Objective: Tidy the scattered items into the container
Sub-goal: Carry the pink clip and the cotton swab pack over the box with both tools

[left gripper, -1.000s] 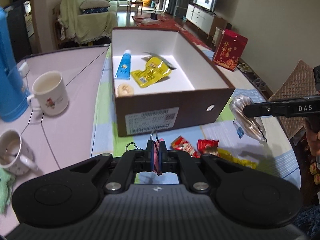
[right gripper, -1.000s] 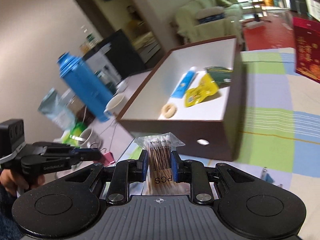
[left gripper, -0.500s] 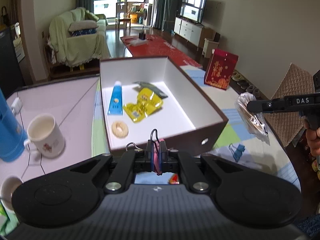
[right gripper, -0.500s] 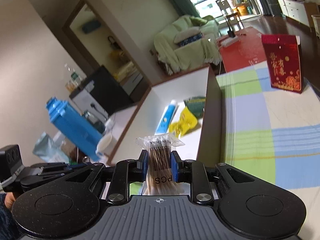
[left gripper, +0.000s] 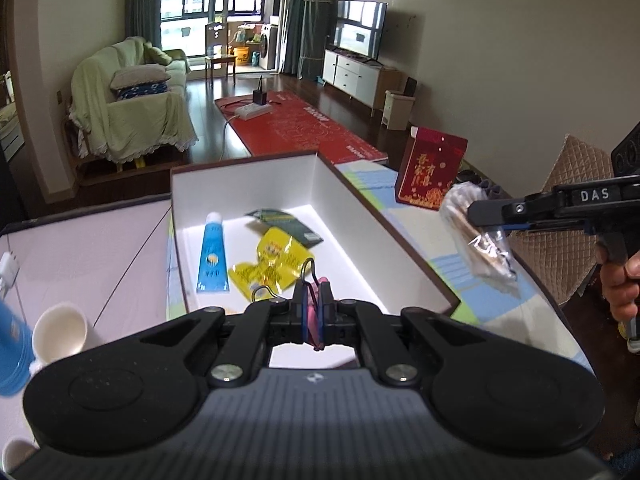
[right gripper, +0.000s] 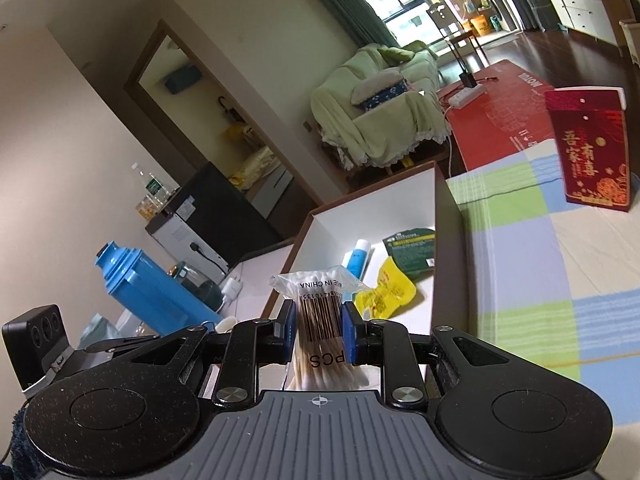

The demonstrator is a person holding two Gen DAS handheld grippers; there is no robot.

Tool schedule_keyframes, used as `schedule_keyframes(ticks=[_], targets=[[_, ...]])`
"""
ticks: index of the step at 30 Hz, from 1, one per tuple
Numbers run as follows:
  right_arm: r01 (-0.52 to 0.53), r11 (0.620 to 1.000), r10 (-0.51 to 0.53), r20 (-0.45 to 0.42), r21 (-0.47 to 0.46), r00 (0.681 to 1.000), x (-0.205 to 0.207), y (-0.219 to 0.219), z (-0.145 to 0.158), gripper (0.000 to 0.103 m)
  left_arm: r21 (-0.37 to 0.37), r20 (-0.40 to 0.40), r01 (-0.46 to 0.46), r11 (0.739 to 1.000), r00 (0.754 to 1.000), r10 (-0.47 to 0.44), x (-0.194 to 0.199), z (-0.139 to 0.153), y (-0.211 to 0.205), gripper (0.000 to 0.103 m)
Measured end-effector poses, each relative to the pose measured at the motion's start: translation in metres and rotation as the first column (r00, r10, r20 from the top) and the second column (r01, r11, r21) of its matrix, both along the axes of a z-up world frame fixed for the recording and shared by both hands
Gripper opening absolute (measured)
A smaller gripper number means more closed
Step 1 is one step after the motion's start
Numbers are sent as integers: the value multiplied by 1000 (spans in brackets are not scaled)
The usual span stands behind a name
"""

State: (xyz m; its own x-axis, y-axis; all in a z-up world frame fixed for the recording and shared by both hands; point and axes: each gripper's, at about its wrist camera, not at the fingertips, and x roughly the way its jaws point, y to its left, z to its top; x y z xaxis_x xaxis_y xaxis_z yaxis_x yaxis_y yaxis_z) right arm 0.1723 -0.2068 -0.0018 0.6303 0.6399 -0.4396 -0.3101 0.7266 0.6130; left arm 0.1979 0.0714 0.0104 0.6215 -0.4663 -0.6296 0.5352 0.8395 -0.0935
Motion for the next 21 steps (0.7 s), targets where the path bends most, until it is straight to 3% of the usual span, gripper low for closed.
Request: schedule_keyframes(ticks=[8,21], targets=[[-12,1000,12,-16,-12,1000,35,15,-6,22,-6,-1,3,1000,1000,-3,33,-6,-9,2],[-5,994,3,-25,-107,1000,78,39,-18,22,18,5,-15,1000,1000,15,85,-15,-19,2]])
